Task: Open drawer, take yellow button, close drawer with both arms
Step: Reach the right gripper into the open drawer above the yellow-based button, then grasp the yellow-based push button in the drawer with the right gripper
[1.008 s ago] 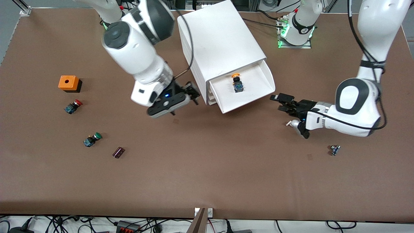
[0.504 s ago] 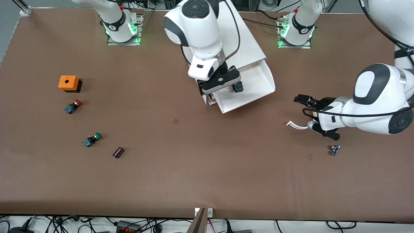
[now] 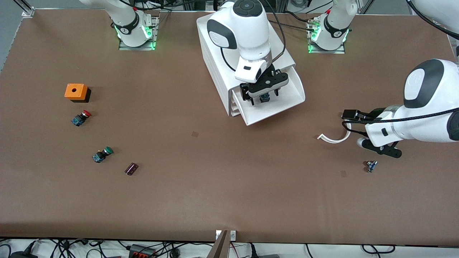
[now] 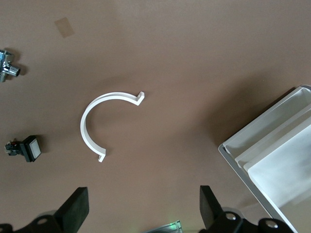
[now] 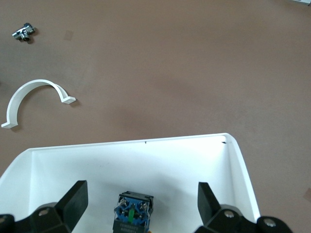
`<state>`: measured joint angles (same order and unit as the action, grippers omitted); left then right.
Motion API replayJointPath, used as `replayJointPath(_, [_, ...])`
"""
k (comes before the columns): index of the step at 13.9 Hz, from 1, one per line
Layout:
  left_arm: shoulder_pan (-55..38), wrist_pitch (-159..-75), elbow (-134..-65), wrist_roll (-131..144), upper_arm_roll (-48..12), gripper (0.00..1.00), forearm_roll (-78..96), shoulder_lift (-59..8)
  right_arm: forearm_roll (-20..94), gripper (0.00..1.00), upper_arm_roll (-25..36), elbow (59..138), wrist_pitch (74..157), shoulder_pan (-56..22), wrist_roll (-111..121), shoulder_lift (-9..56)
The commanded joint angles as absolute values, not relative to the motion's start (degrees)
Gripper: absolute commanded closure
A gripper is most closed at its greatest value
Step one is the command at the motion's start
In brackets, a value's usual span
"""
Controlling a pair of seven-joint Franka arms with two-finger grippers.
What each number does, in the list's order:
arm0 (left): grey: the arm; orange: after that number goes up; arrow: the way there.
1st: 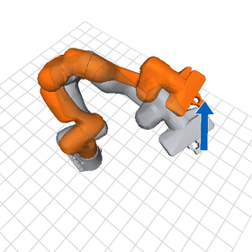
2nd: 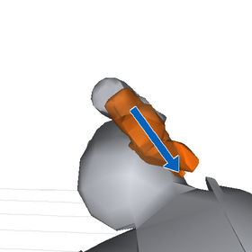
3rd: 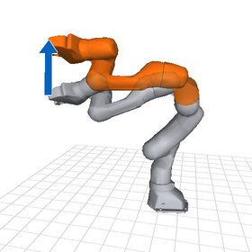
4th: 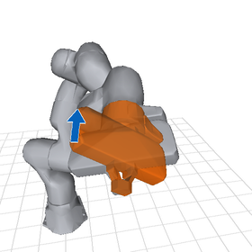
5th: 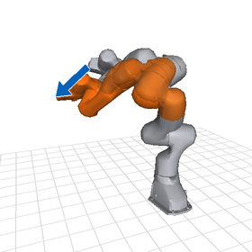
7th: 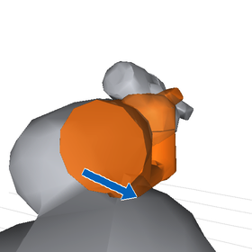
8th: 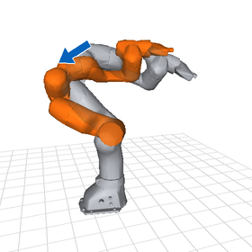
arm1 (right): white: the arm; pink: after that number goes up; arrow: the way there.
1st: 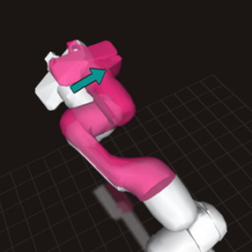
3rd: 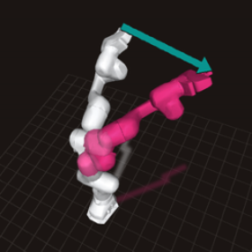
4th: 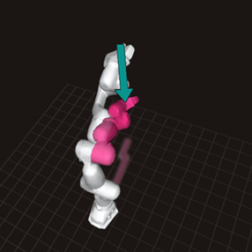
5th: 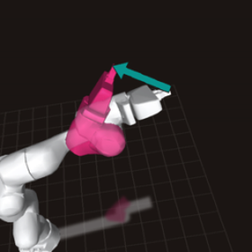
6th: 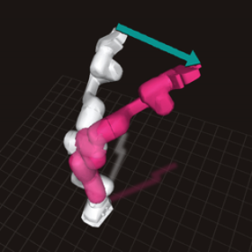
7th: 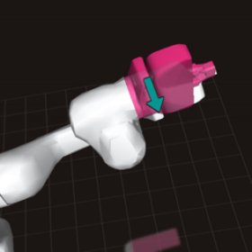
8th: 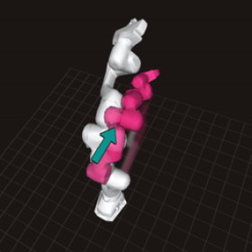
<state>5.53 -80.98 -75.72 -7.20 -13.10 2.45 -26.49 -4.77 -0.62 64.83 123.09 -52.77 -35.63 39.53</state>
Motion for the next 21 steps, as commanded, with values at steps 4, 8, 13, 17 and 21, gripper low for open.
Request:
replayJointPath(4, [7.74, -79.63, -70.58, -6.59, -12.48, 0.0, 0.44, -27.51, -5.36, 0.01, -0.53, 62.23, 122.25, -54.32, -36.83, 42.8])
replayJointPath(8, [7.73, -79.8, -70.66, -3.09, -12.74, 0.0, 0.35, -27.51, -3.61, 0.09, -0.53, 62.31, 121.3, -54.4, -36.83, 43.24])
replayJointPath(13, [7.47, -79.98, -70.66, -2.46, -13.01, 0.0, 0.45, -27.51, -0.99, 0.12, -0.62, 62.67, 121.03, -54.4, -36.83, 43.77])
replayJointPath(17, [6.42, -79.98, -70.66, -2.29, -12.92, 0.0, 0.44, -27.51, 2.02, 0.31, -0.53, 62.4, 118.74, -54.49, -36.83, 43.68])
replayJointPath(21, [5.54, -79.89, -70.66, -1.5, -12.92, 0.0, 0.44, -27.51, 1.93, 0.63, -0.53, 62.32, 117.07, -54.49, -36.3, 43.51])
